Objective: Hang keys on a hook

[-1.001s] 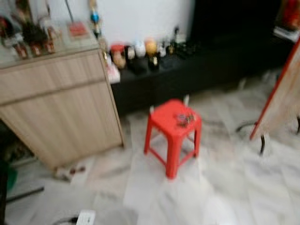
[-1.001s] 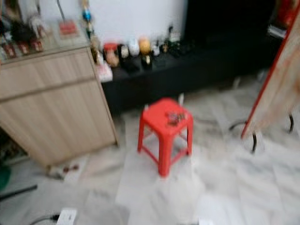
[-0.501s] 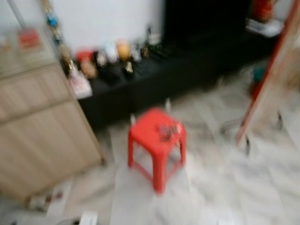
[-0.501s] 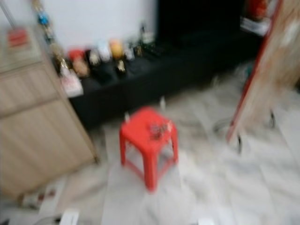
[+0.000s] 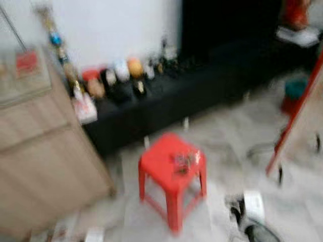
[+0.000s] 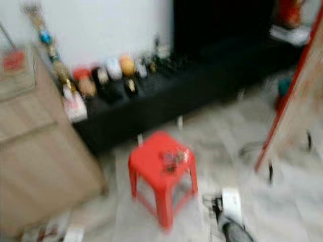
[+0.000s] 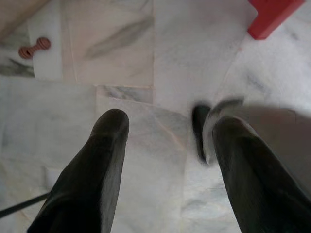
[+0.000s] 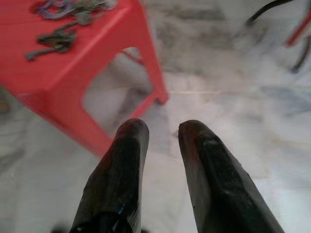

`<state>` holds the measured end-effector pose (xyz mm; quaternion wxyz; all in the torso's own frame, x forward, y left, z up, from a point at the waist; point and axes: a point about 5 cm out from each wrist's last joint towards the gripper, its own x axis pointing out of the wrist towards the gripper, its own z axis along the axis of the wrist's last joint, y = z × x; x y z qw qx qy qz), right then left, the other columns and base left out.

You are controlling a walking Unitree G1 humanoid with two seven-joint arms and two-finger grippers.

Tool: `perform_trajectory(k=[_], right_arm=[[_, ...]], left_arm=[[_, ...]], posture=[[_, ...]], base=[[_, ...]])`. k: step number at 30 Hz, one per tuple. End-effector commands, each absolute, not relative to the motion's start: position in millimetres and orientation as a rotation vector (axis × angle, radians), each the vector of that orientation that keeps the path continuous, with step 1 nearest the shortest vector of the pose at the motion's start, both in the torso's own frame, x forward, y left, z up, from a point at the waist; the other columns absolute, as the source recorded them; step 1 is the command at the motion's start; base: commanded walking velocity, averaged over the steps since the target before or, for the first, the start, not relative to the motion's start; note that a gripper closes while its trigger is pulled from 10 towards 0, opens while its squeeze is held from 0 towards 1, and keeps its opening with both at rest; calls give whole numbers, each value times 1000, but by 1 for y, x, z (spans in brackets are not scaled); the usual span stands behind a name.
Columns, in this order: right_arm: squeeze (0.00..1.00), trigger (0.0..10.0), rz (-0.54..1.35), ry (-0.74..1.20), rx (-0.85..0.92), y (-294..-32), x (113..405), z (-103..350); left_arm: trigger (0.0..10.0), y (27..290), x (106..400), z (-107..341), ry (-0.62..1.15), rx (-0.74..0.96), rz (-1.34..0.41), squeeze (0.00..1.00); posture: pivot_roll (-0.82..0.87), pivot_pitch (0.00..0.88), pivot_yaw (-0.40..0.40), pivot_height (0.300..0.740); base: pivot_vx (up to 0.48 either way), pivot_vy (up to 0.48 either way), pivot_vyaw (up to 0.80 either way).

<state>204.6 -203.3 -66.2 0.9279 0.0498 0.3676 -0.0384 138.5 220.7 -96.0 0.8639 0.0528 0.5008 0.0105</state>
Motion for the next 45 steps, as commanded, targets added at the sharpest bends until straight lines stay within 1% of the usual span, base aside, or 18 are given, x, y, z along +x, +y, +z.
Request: perform_trajectory(k=[1, 4, 7, 13, 19, 21, 24, 27, 28, 29, 30, 32, 33, 38, 42, 43, 45], right_arm=[[0, 10000, -106, 774, 156, -197, 200, -70], [0, 10000, -153, 749, 218, -199, 198, -71], [0, 10000, -184, 745, 235, -204, 194, -71], [0, 10000, -210, 745, 238, -213, 191, -72], [0, 10000, -235, 714, 235, -219, 193, -69], [0, 10000, -247, 682, 237, -223, 196, -65], [0, 10000, -233, 608, 214, -227, 207, -56], [0, 10000, -199, 562, 185, -224, 213, -51], [0, 10000, -186, 521, 183, -223, 217, -46], [0, 10000, -186, 521, 183, -223, 217, -46], [0, 10000, -181, 487, 176, -222, 221, -43], [0, 10000, -159, 362, 155, -220, 235, -27], [0, 10000, -145, 312, 156, -216, 241, -20], [0, 10000, -90, 232, 151, -208, 248, -9], [0, 10000, -50, 190, 112, -204, 246, -3], [0, 10000, -44, 182, 97, -203, 245, -2], [0, 10000, -33, 128, 79, -202, 237, 6]], left_arm=[[10000, 230, 132, -96, 1066, 126, 40, 0], [10000, 230, 131, -97, 1073, 129, 38, 0], [10000, 229, 130, -97, 1075, 127, 34, 0], [10000, 228, 131, -97, 1066, 119, 38, 0], [10000, 227, 132, -97, 1052, 124, 37, 0], [10000, 227, 133, -95, 1011, 98, 70, 0], [10000, 228, 136, -91, 914, 52, 145, 0], [10000, 228, 140, -88, 835, 19, 174, 0], [10000, 230, 176, -68, 670, 41, 162, 0], [10000, 230, 176, -68, 670, 41, 162, 0], [10000, 233, 205, -49, 552, 74, 157, 0], [10000, 234, 247, -8, 316, 112, 137, 0], [10000, 230, 252, 2, 237, 94, 119, 0], [10000, 220, 251, 18, 106, 39, 82, 0], [10000, 216, 246, 24, 61, 23, 69, 0], [10000, 215, 243, 25, 59, 27, 62, 0], [10000, 216, 226, 31, 48, 35, 32, 0]], posture=[[-44, 0, 18, 740], [-54, 0, 21, 740], [-62, 0, 18, 740], [-67, 0, 10, 740], [-74, 0, 7, 740], [-86, 0, 7, 740], [-86, 0, 5, 740], [-81, 0, 2, 740], [-76, 0, 0, 740], [-76, 0, 0, 740], [-75, 0, 0, 740], [-83, 0, 7, 740], [-95, 0, 15, 740], [-92, 0, 11, 740], [-93, 0, 6, 740], [-99, 0, 7, 740], [-86, 0, 1, 740]], base=[[345, 0, 0], [95, 0, 0], [0, 0, 0], [0, 0, 0], [0, 0, 0], [0, 0, 0], [0, 0, 0], [0, 0, 0], [0, 0, 0], [0, 0, 0], [0, 0, 0], [0, 0, 0], [0, 0, 0], [0, 0, 0], [0, 0, 0], [0, 0, 0], [0, 0, 0]])
